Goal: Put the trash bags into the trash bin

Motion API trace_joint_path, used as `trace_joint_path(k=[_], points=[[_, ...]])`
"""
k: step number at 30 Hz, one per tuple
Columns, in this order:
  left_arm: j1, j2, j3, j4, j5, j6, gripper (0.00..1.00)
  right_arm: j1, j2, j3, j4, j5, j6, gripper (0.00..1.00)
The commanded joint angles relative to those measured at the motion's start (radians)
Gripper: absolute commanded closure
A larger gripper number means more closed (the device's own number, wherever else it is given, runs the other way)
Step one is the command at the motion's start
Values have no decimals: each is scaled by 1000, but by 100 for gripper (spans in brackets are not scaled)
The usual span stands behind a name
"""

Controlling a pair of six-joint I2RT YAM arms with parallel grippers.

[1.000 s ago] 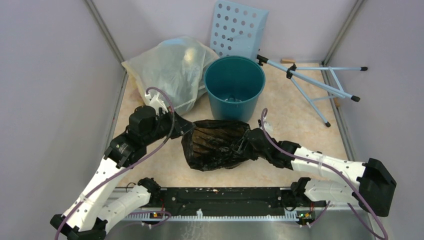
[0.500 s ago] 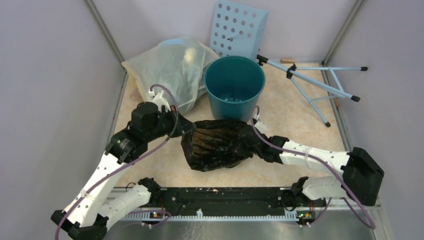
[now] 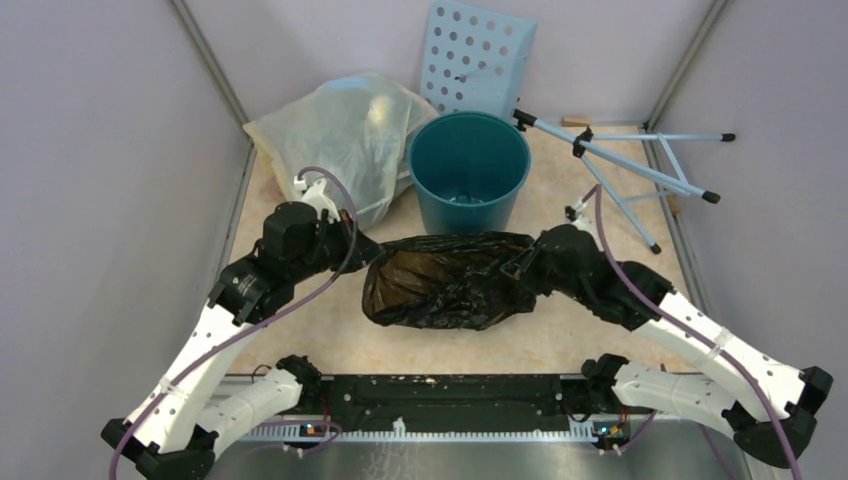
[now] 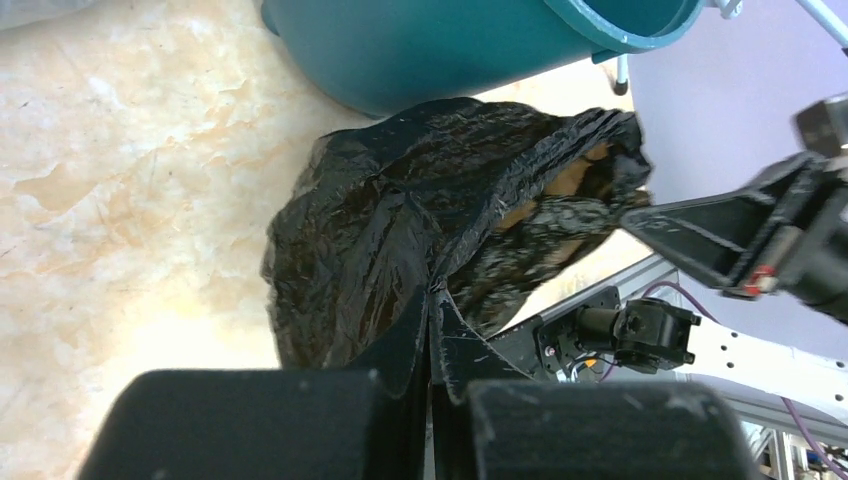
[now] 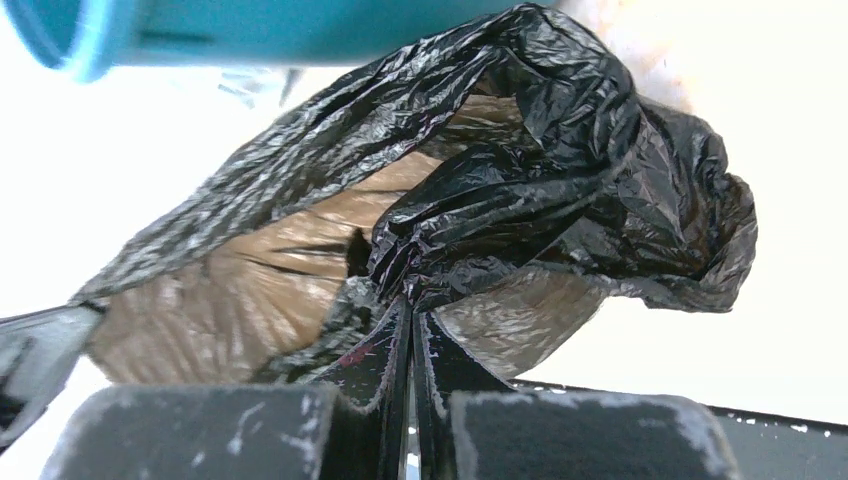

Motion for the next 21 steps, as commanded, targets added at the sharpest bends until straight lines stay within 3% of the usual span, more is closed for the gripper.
trace_joint_path(k=[1, 4, 8, 16, 21], points=[[3, 16, 52, -22, -49, 29, 100, -36, 11, 211, -240, 35, -58, 100], [4, 19, 58, -70, -114, 22, 100, -65, 88, 320, -551, 11, -26, 100], [3, 1, 76, -105, -226, 67, 100, -65, 68, 295, -696, -44, -24, 100], [4, 37, 130, -196, -349, 95, 100, -65, -76, 183, -776, -73, -32, 100], [4, 20, 158, -196, -378, 109, 100, -65, -68, 271, -721, -75, -82, 100]])
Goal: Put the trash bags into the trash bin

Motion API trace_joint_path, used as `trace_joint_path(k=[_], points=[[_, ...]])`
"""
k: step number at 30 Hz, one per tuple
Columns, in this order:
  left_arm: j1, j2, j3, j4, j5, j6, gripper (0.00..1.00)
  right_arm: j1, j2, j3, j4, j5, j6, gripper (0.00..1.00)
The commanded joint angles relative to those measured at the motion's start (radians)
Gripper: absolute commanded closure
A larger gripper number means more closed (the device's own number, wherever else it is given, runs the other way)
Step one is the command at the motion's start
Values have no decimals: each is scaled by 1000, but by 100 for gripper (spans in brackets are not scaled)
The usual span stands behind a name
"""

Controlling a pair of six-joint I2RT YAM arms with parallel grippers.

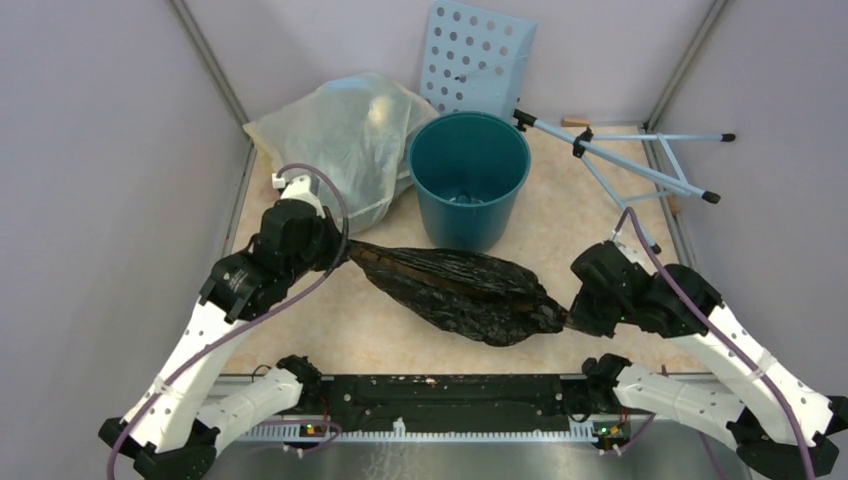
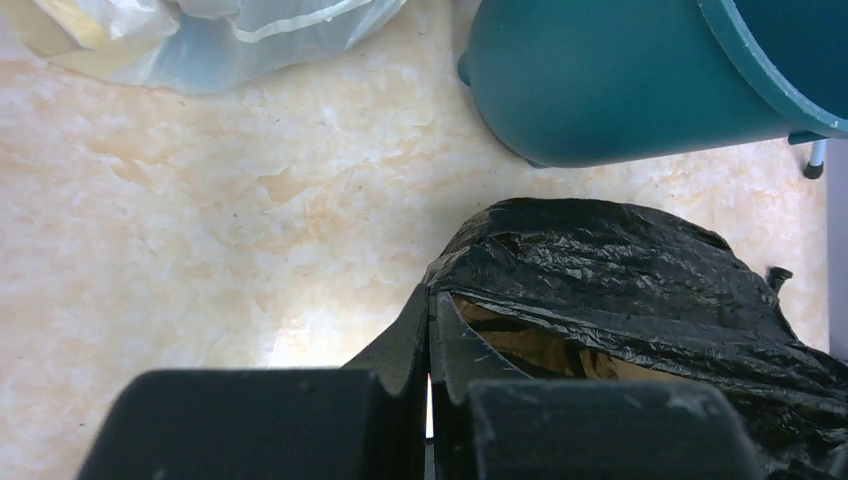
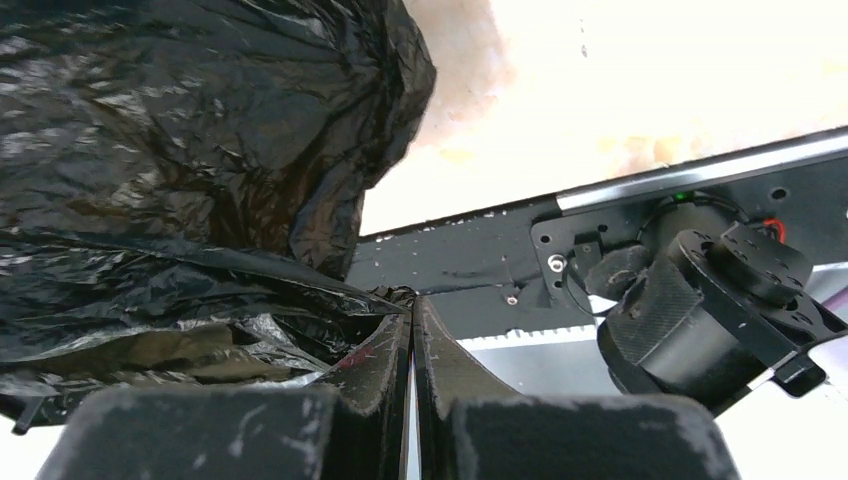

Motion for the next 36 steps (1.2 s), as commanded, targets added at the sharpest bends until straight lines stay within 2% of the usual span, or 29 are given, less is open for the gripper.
trace_joint_path(k=[1, 7, 10, 16, 19, 23, 26, 29, 32, 36], points=[[4, -21, 64, 2, -35, 37, 100, -9, 14, 108, 72, -21, -90, 100], [3, -45, 151, 162, 167, 69, 100, -9, 113, 346, 290, -100, -268, 100], [3, -70, 240, 244, 178, 58, 100, -9, 157, 498, 387, -119, -323, 100], [4, -120, 332, 516, 161, 21, 100, -9, 277, 740, 582, -174, -439, 100], [4, -79, 402, 635, 158, 41, 100, -9, 324, 824, 669, -118, -484, 100], [3, 14, 462, 742, 129, 116, 100, -9, 381, 888, 754, 77, -552, 100], [3, 102, 506, 789, 133, 166, 100, -11, 454, 937, 787, 141, -639, 100], [4, 178, 526, 838, 137, 183, 100, -37, 557, 1021, 747, 162, -669, 100], [3, 236, 529, 905, 142, 158, 100, -129, 638, 1101, 689, 121, -621, 100], [5, 331, 576, 953, 209, 120, 100, -264, 665, 1108, 667, 45, -561, 100]])
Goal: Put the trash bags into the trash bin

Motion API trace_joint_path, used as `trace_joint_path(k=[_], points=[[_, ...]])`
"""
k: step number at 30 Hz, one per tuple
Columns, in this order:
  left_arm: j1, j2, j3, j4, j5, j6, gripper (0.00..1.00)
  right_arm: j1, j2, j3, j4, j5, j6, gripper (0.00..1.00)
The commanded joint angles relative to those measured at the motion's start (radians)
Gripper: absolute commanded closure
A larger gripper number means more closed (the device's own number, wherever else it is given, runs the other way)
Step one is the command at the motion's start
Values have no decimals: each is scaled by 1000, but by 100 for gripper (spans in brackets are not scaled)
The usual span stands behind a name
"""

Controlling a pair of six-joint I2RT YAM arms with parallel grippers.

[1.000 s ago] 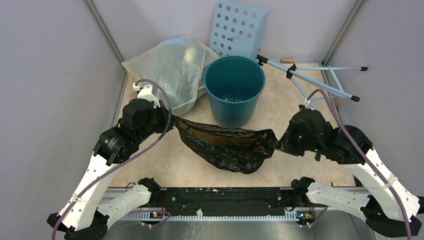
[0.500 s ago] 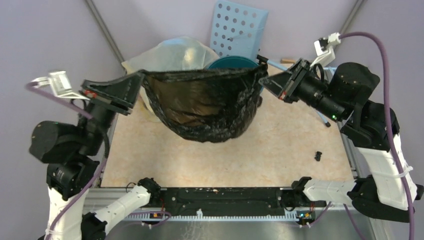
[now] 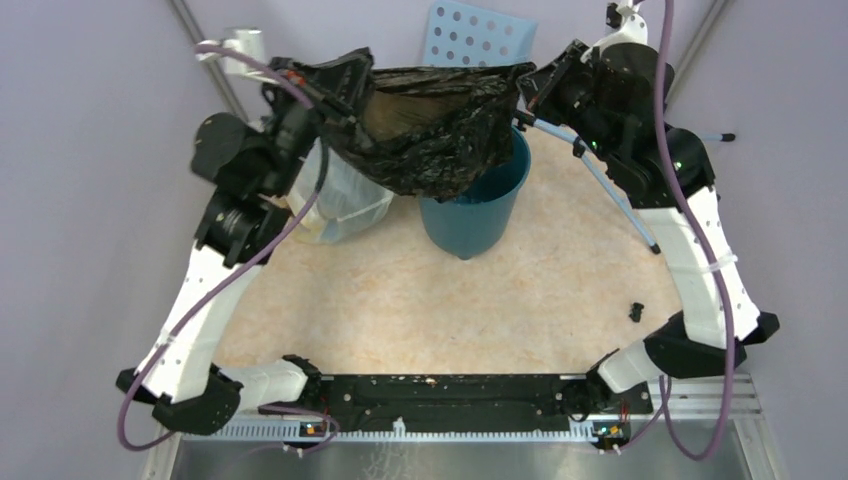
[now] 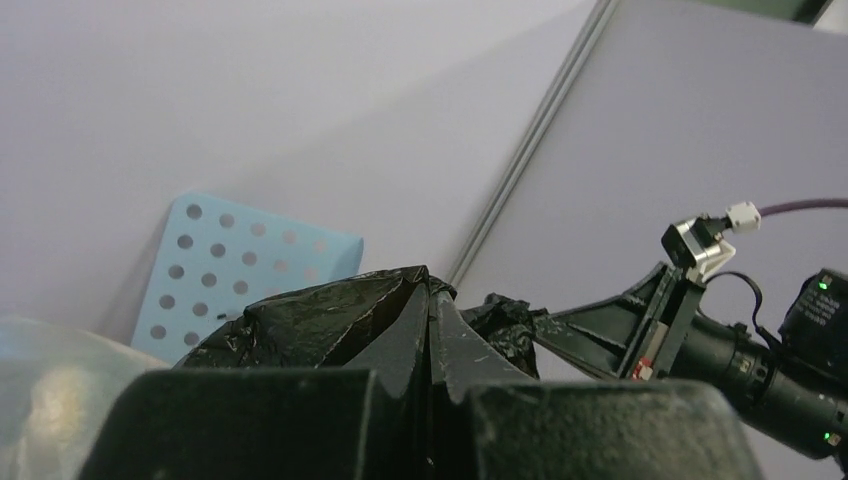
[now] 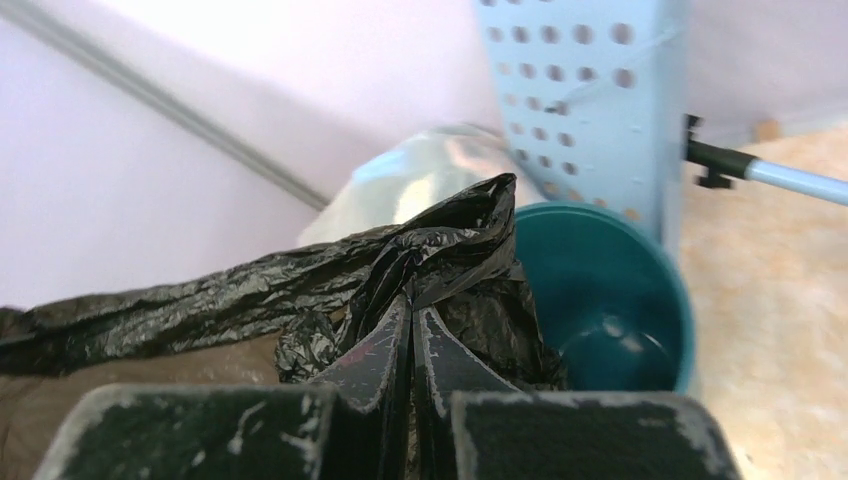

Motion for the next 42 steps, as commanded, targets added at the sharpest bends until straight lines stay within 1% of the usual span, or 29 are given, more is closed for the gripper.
trace_joint_path(k=[1, 5, 6, 7, 8, 11, 13, 15, 17, 21, 26, 31, 36, 39, 42], points=[[3, 77, 65, 103, 75, -27, 100, -127, 9, 31, -46, -56, 46, 100], [3, 108, 76, 119, 67, -6, 100, -247, 8, -65, -74, -226, 98, 100], [4, 114, 88, 113, 50, 18, 100, -263, 7, -94, -53, -279, 98, 100], [5, 122, 105, 91, 5, 42, 100, -270, 10, -108, -30, -330, 92, 100], [7, 134, 133, 77, -25, 69, 100, -273, 18, -101, -13, -370, 86, 100], [18, 178, 238, -11, -75, 140, 100, -272, 73, -4, 43, -529, 89, 100], [18, 189, 288, -24, -74, 181, 100, -271, 120, 93, 70, -661, 106, 100], [18, 174, 297, -14, -80, 202, 100, -271, 147, 164, 83, -727, 125, 100], [19, 147, 276, -2, -91, 210, 100, -271, 137, 173, 89, -723, 131, 100], [18, 91, 201, -13, -110, 212, 100, -273, 86, 115, 76, -625, 117, 100], [18, 50, 106, -27, -101, 162, 100, -318, 42, 27, -91, -466, 124, 100], [18, 59, 81, -44, -51, 113, 100, -380, -31, -74, -154, -363, 129, 100], [18, 94, 76, -46, 4, 79, 100, -401, -42, -159, -210, -415, 114, 100], [18, 120, 79, -60, 31, 61, 100, -401, -60, -236, -160, -504, 113, 100], [19, 156, 105, -99, 31, 27, 100, -401, -46, -266, -151, -560, 100, 100]])
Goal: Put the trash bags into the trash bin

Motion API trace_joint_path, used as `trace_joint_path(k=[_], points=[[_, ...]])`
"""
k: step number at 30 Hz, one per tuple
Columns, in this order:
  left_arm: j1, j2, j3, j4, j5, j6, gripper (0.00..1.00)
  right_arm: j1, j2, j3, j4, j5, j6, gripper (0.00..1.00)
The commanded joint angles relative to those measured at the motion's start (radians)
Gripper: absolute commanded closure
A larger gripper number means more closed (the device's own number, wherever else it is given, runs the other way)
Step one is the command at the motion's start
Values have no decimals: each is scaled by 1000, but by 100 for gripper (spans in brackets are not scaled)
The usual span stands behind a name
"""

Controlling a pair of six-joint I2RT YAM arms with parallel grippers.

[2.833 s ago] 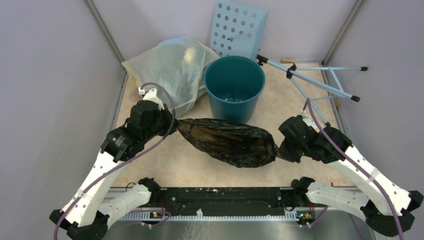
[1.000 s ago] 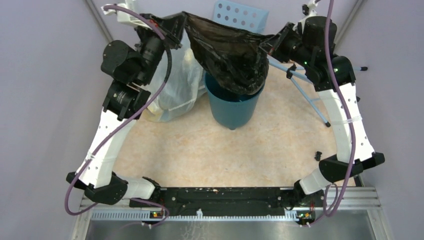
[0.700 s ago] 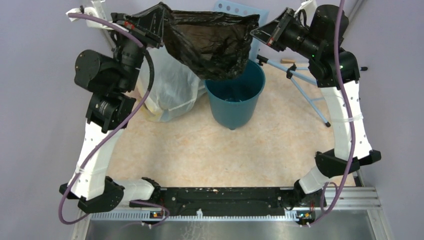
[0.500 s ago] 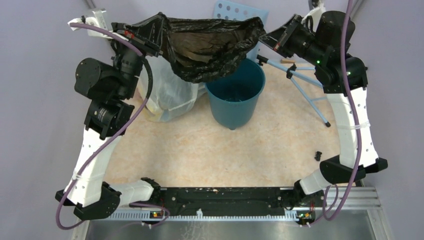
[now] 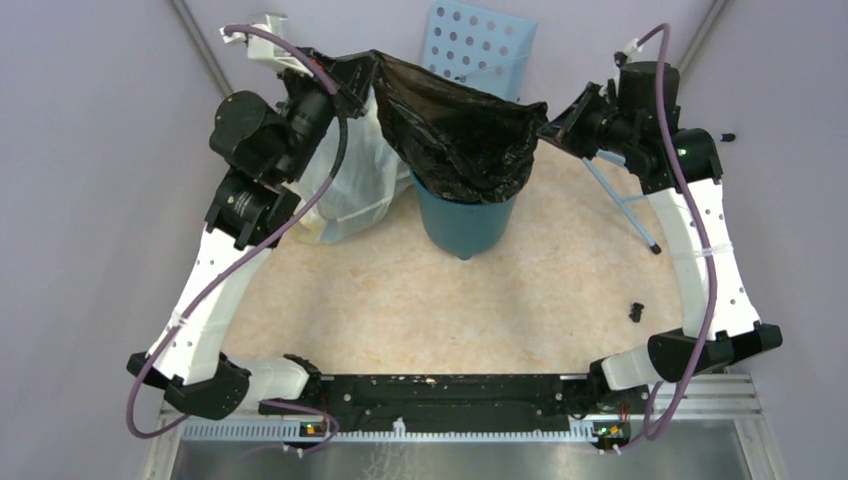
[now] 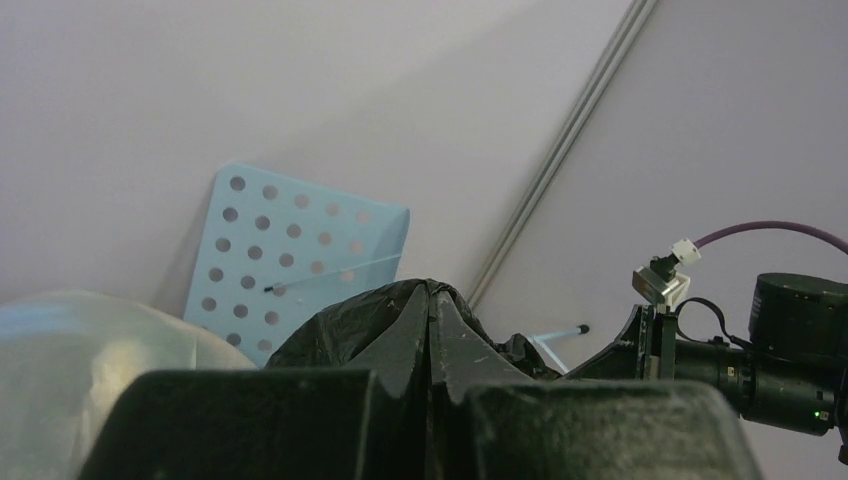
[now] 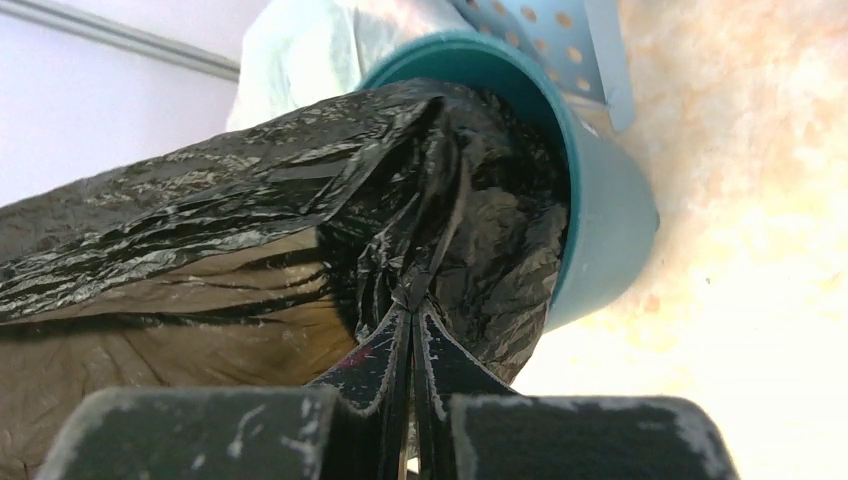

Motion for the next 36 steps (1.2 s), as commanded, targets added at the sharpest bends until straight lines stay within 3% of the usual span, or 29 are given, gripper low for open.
trace_joint_path(k=[1, 6, 11, 16, 22, 26, 31, 34, 36], points=[[5, 54, 45, -54, 29, -62, 100, -5, -6, -24, 12, -105, -32, 100], [50, 174, 157, -267, 140, -131, 100, -6, 26, 10, -89, 50, -80, 100], [87, 181, 55, -218, 200, -172, 100, -54, 1, 12, -123, 239, -66, 100], [105, 186, -4, -179, 214, -171, 100, -135, 5, 39, -102, 243, -78, 100], [107, 246, -25, -127, 294, -192, 100, -143, 28, 63, -98, 274, -98, 100], [107, 303, -62, -15, 365, -229, 100, -143, 5, 1, -26, 210, -123, 100], [105, 415, -40, 77, 440, -210, 100, -143, -41, -112, 132, -27, -120, 100], [103, 502, 37, 116, 461, -196, 100, -127, -52, -181, 213, -164, -98, 100], [89, 588, 118, 130, 474, -196, 100, -68, -42, -184, 225, -160, -118, 100]])
